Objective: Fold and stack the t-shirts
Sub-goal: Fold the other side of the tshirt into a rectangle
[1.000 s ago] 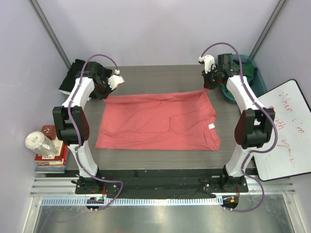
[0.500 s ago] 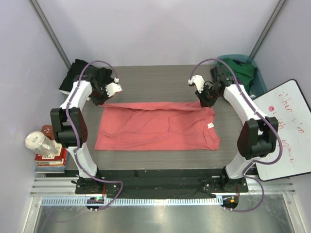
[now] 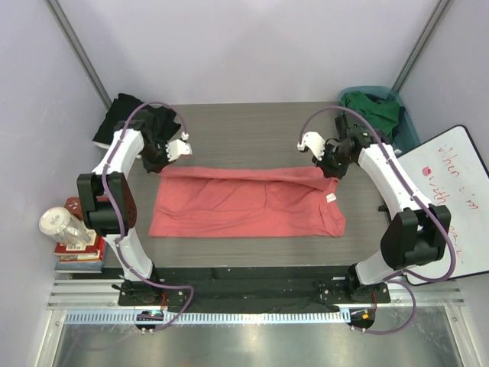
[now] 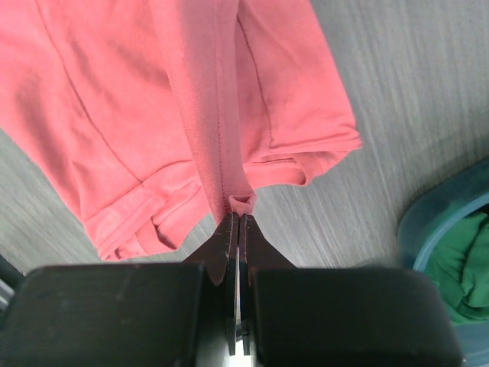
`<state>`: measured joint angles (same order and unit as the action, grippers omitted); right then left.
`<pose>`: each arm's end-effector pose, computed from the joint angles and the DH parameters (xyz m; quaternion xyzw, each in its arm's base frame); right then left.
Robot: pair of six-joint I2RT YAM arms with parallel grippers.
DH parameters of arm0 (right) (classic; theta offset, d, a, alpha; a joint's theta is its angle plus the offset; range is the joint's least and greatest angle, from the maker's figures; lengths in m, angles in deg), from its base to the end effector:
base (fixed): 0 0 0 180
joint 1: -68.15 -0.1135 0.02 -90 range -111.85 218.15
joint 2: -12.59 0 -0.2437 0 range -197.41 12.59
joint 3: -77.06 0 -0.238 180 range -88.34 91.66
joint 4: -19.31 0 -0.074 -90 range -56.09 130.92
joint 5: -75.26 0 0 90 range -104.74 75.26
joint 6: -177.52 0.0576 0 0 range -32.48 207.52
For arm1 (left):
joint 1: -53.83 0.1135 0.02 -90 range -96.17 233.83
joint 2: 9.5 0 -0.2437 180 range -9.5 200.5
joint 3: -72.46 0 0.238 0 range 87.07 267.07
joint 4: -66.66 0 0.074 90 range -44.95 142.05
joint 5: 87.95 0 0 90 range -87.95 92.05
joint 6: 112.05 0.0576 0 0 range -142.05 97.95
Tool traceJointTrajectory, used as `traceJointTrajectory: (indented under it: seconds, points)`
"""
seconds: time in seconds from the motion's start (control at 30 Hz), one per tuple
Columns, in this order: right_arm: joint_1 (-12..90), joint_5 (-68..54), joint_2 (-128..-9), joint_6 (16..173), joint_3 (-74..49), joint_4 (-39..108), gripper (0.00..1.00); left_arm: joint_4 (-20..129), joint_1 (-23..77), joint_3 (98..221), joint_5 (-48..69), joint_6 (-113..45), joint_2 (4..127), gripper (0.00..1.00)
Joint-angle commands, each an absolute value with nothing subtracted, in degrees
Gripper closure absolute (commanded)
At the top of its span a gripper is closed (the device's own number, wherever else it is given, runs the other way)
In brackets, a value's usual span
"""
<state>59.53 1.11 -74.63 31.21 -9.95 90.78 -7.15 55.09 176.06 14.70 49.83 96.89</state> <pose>0.2925 0.0603 0.2629 -0.5442 0.8014 0.0390 0.2452 0.3568 -0.0048 0.2091 0.5810 0.7981 -0.0188 0.1583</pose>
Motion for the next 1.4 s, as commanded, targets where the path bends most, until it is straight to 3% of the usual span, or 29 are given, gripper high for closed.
traceJointTrajectory:
  seconds: [0.0, 0.73, 1.37]
  points:
    - [57.8, -0.5, -72.2, 28.5, -11.4, 93.1, 0.99, -12.8, 55.8, 176.8, 14.9, 53.8, 94.7, 1.00]
    - [45.6, -4.8, -69.0, 22.7, -18.0, 98.0, 0.99, -14.8, 55.8, 172.5, 12.3, 58.8, 94.9, 1.00]
    - [43.9, -7.4, -66.5, 19.9, -16.9, 102.7, 0.99, -19.7, 56.0, 174.7, 13.9, 60.1, 94.2, 1.00]
